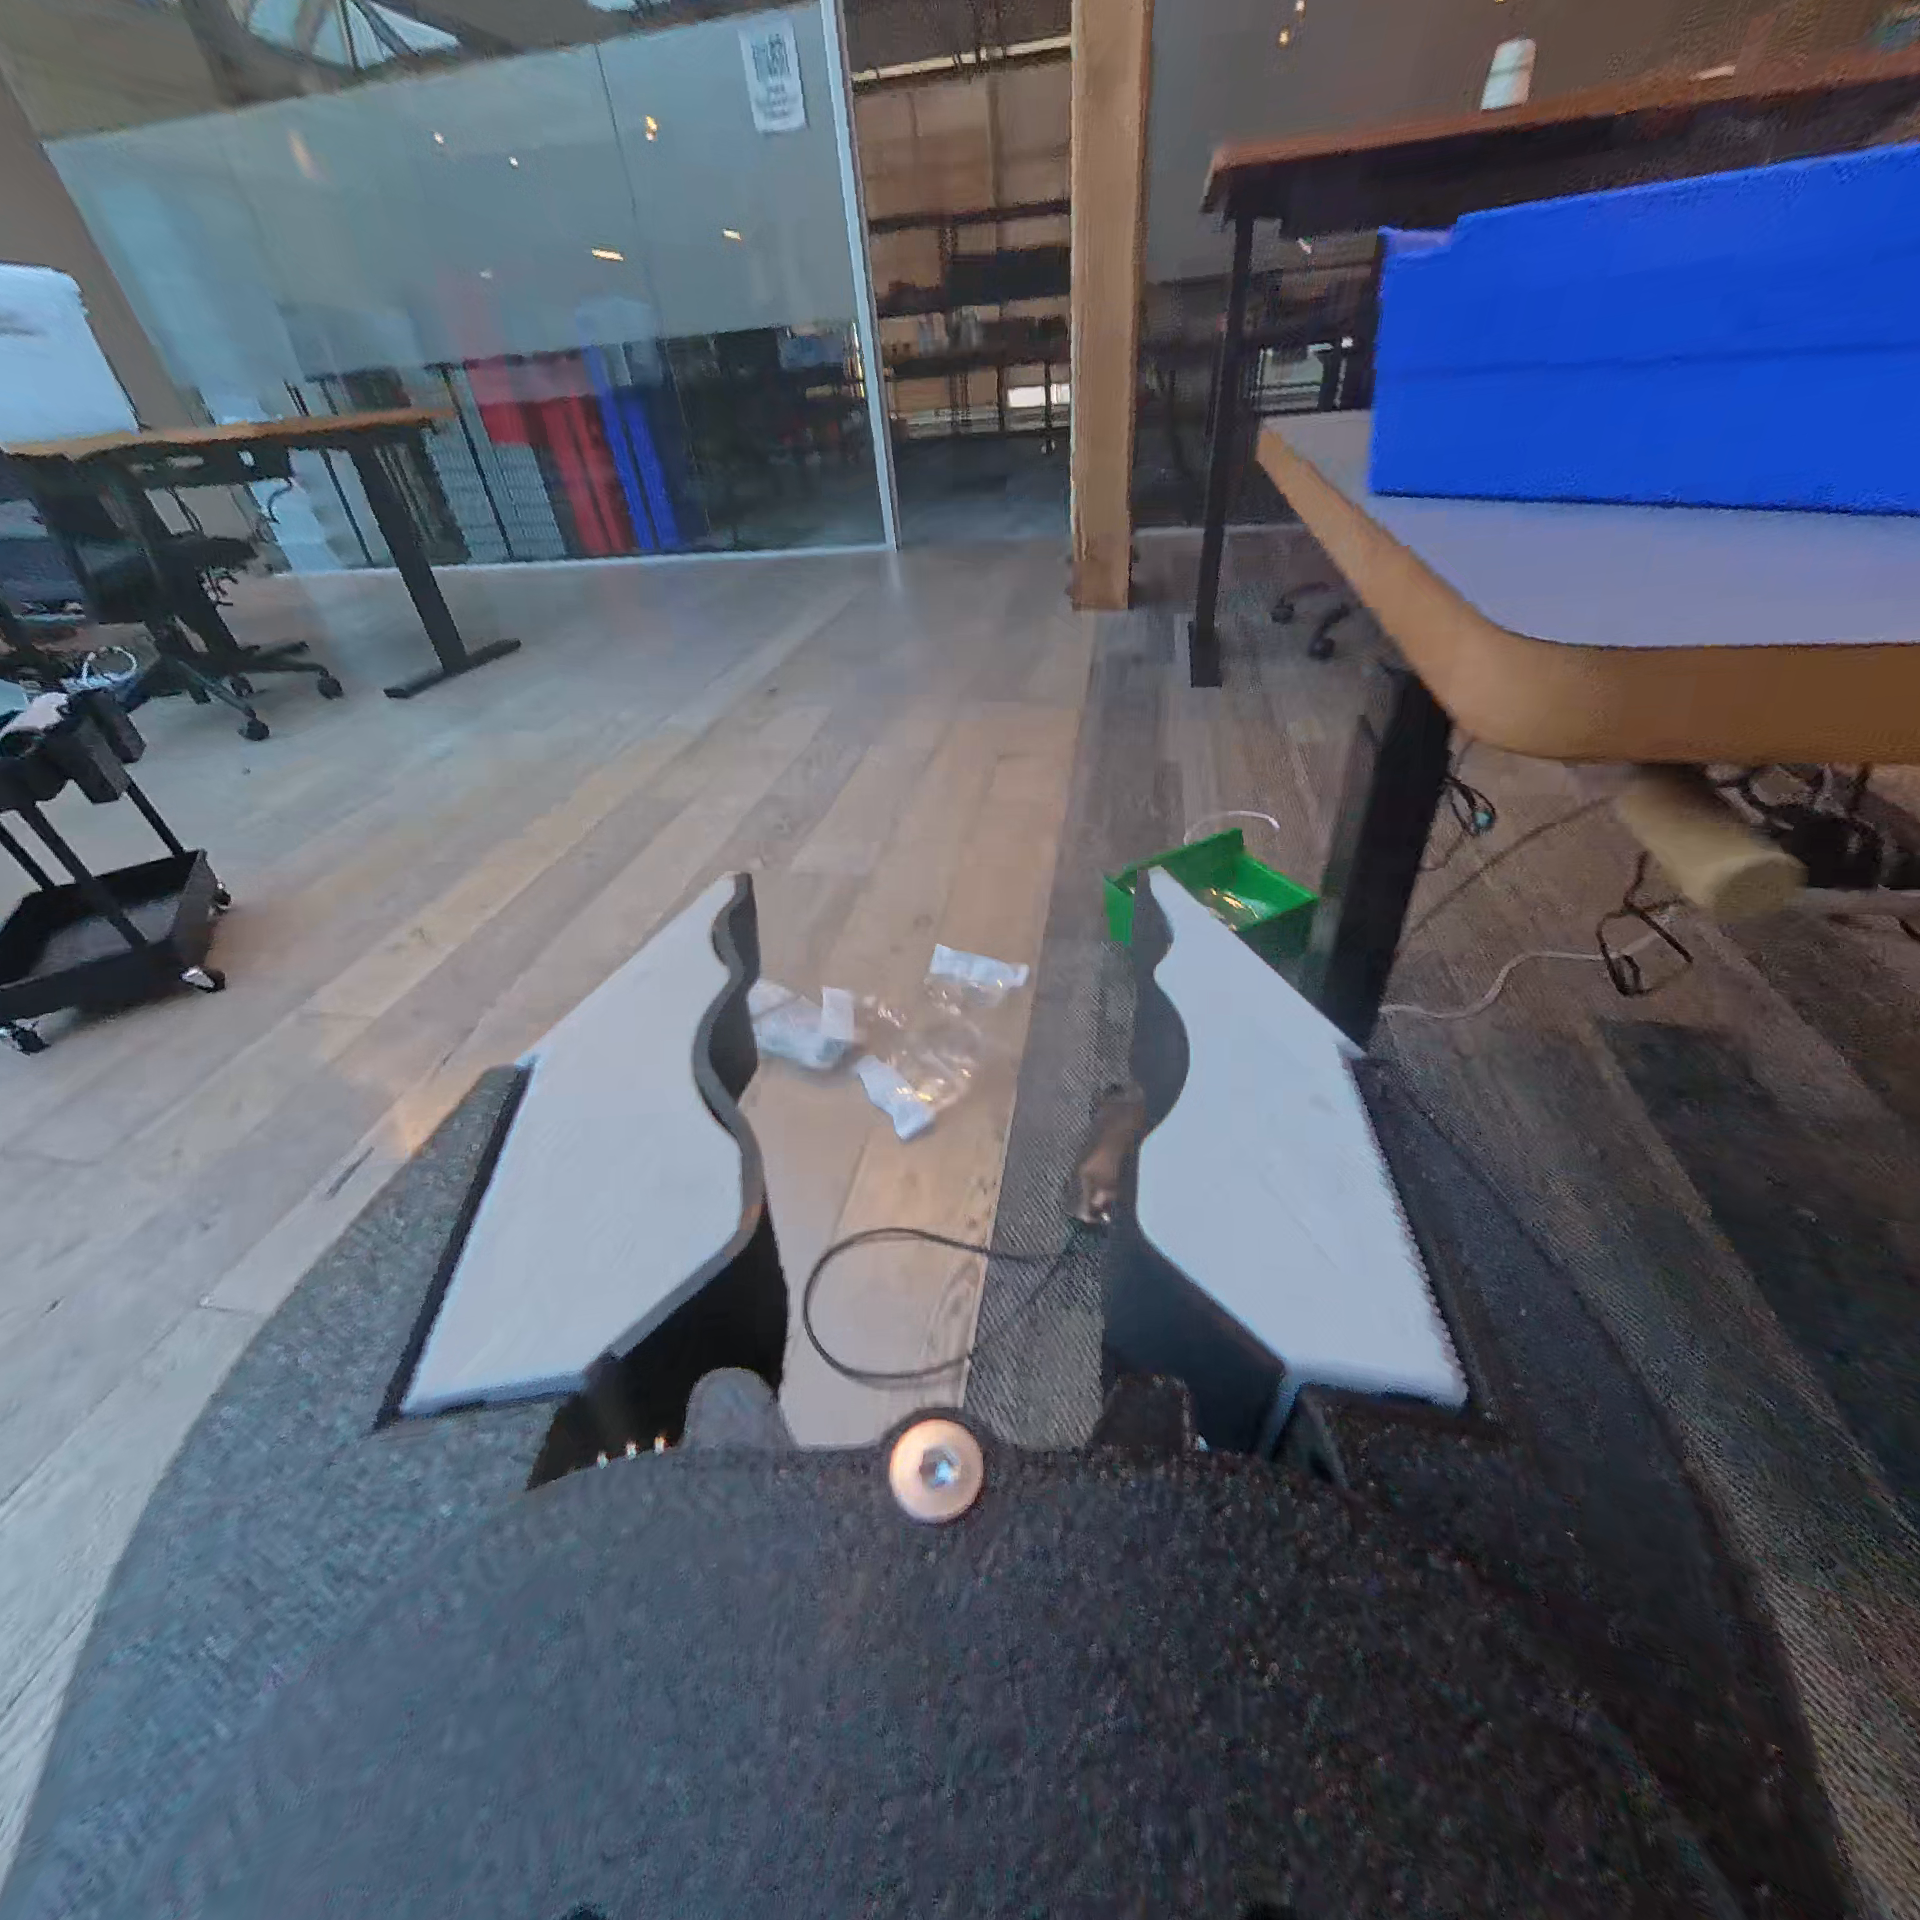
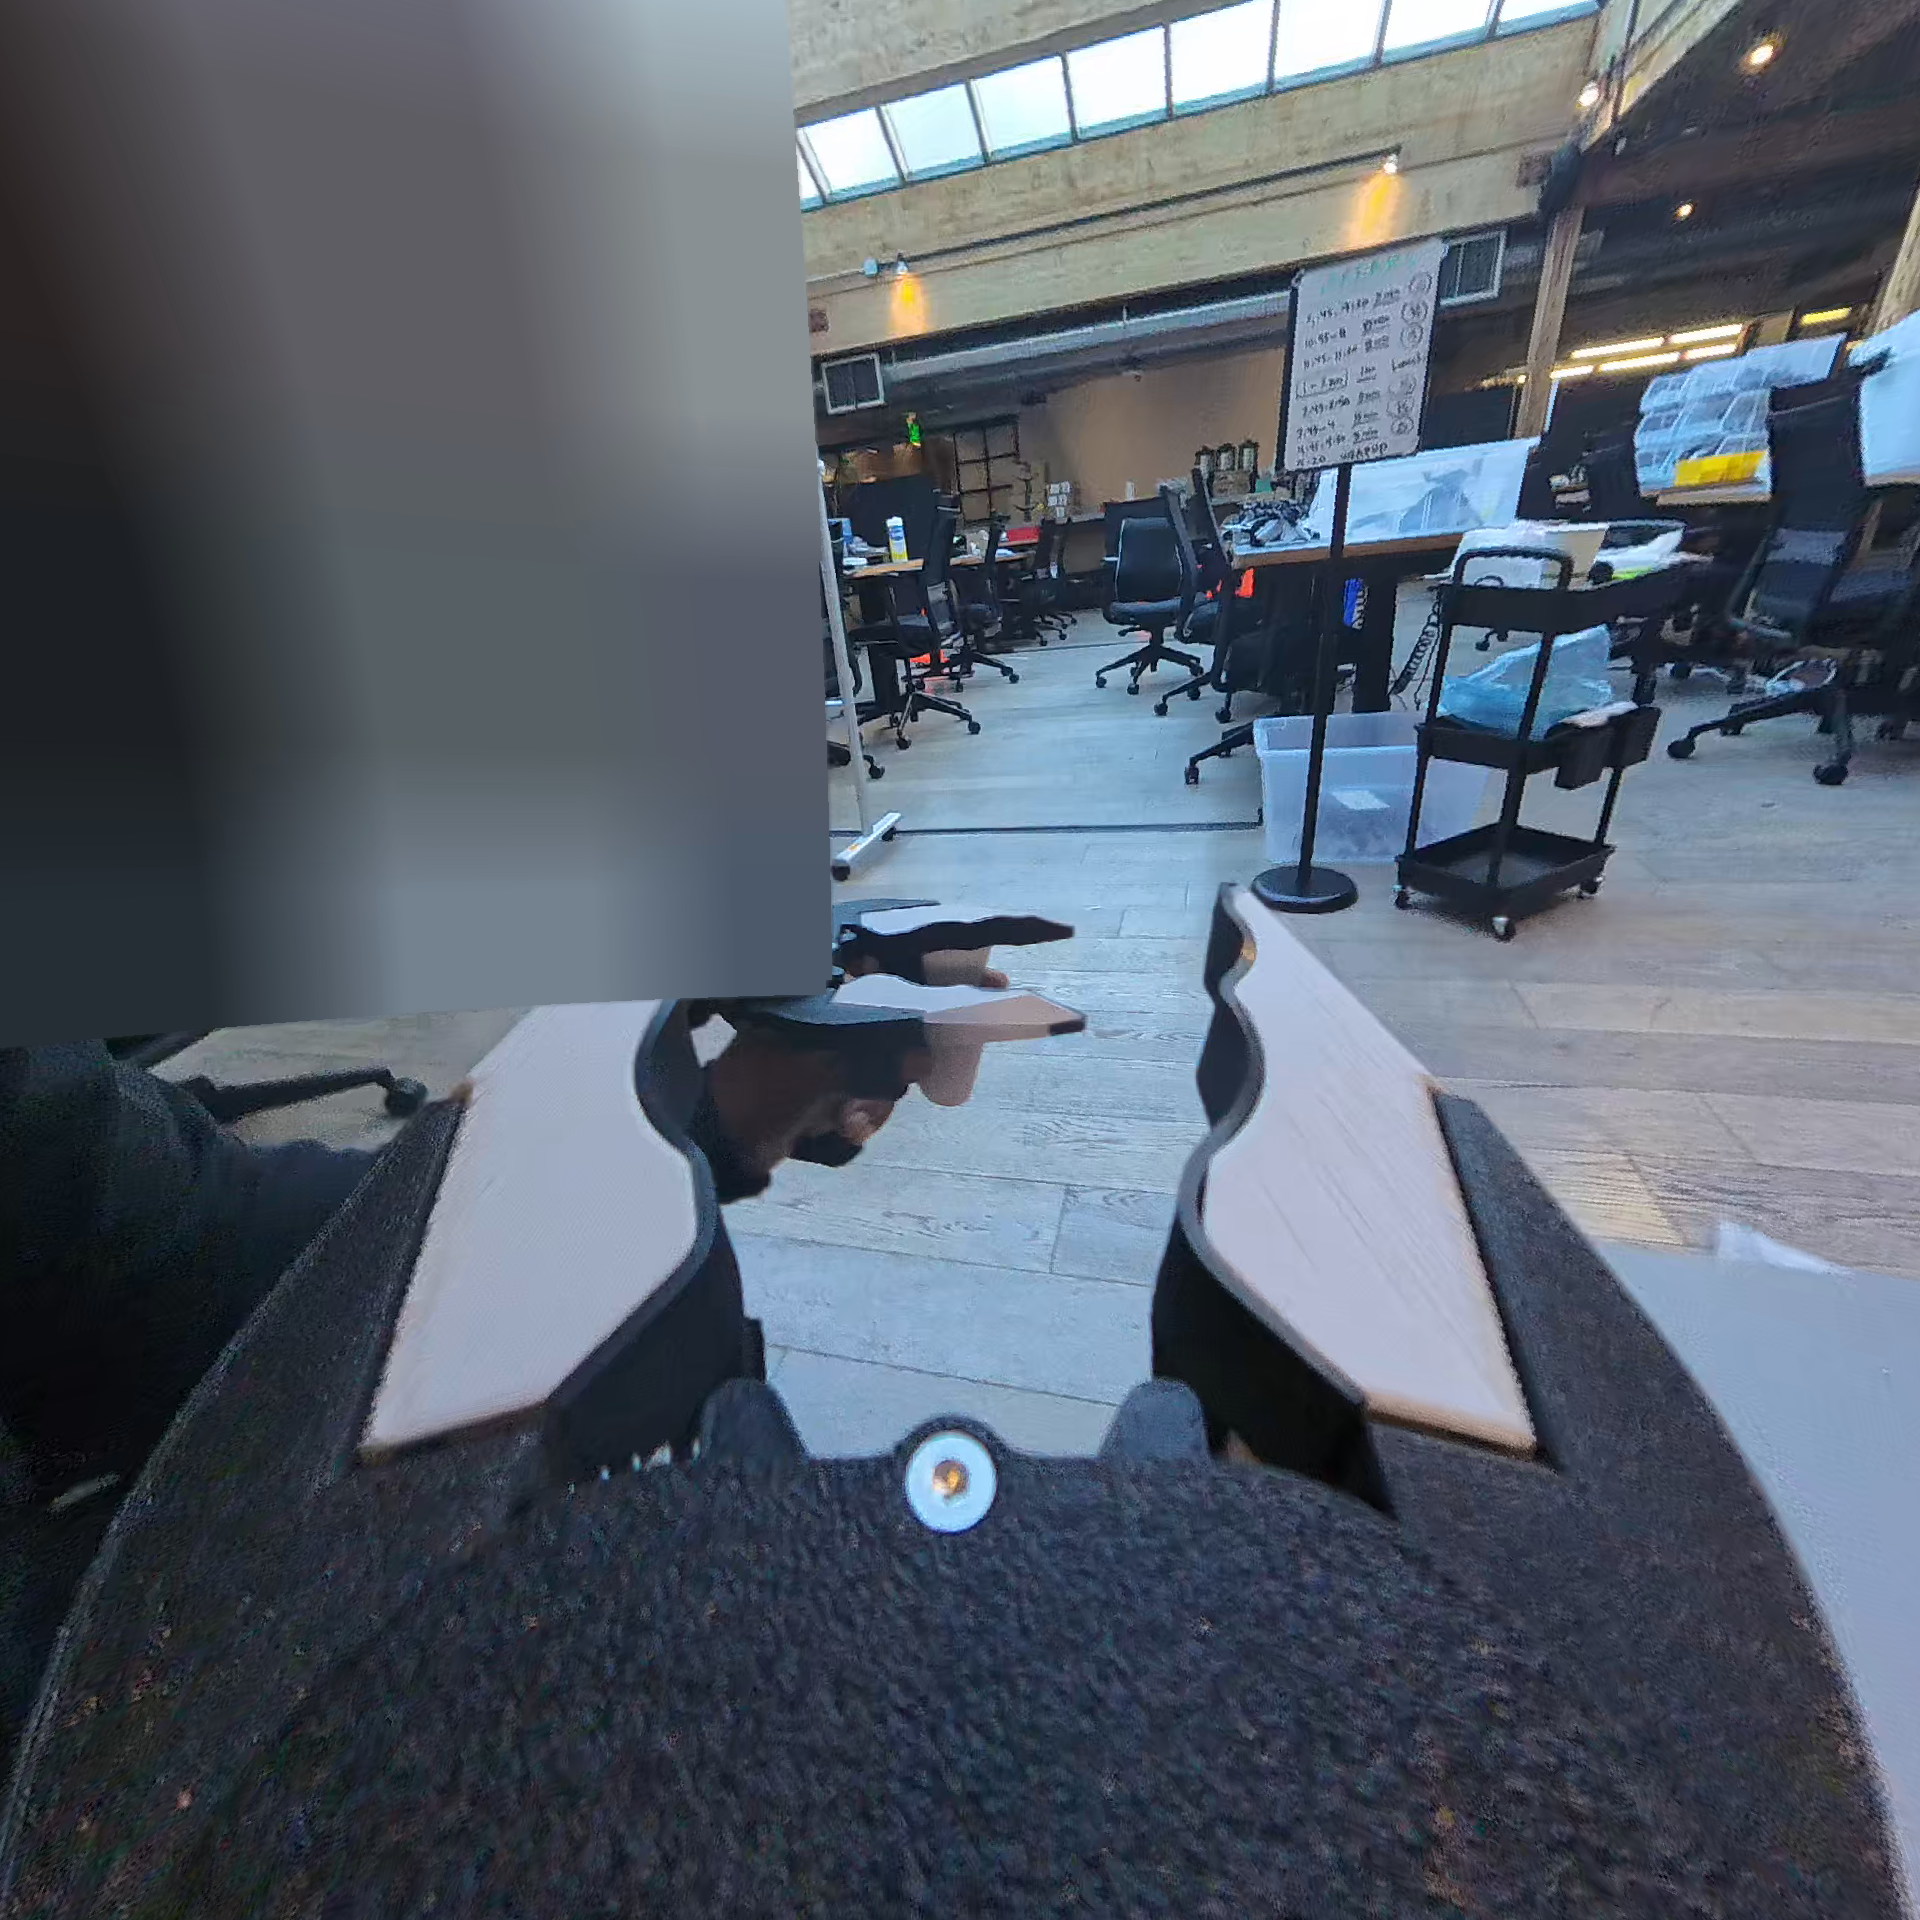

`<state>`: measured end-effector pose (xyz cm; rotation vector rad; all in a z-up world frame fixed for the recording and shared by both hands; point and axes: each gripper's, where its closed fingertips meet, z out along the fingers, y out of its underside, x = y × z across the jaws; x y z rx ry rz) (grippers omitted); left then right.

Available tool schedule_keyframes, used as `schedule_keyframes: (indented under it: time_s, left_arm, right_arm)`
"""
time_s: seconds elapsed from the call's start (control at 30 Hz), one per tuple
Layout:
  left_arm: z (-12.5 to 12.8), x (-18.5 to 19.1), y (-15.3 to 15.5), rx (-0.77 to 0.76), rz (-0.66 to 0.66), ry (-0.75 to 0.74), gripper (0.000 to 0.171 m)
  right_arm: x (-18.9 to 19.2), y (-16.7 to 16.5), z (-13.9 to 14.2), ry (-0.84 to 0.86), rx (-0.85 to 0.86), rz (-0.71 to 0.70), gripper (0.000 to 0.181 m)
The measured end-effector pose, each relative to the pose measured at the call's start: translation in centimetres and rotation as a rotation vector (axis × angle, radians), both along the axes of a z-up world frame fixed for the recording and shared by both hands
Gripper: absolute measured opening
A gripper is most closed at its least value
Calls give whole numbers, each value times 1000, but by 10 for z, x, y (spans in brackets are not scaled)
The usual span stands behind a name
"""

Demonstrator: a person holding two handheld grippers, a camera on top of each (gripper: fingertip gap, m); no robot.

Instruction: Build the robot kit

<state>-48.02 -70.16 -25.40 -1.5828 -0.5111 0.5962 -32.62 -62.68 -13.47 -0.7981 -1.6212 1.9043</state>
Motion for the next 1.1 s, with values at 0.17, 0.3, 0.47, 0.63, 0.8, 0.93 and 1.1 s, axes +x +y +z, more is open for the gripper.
schedule_keyframes:
  time_s: [0.17, 0.3, 0.47, 0.63, 0.8, 0.93, 1.1]
  left_arm:
    - [42, -62, -44, 70, 99, -25, 70]
    - [98, -62, -97, 58, 187, -171, 69]
    - [198, -51, -125, 55, 161, -405, 70]
    - [309, -83, -114, -7, 39, -382, 71]
    - [362, -160, -65, -56, -109, -340, 71]
    - [370, -236, -12, -58, -155, -324, 71]
    - [391, -319, 53, -64, -142, -305, 71]
  right_arm:
    - [-85, -28, 8, -151, -39, -48, 95]
    - [-131, -34, 47, -277, 29, -112, 94]
    - [-176, -34, 96, -457, 95, -234, 95]
    - [-219, 1, 146, -525, -13, -416, 95]
    - [-264, 47, 166, -515, -58, -549, 95]
    - [-312, 82, 148, -504, -73, -595, 92]
    - [-398, 129, 114, -555, -82, -609, 96]
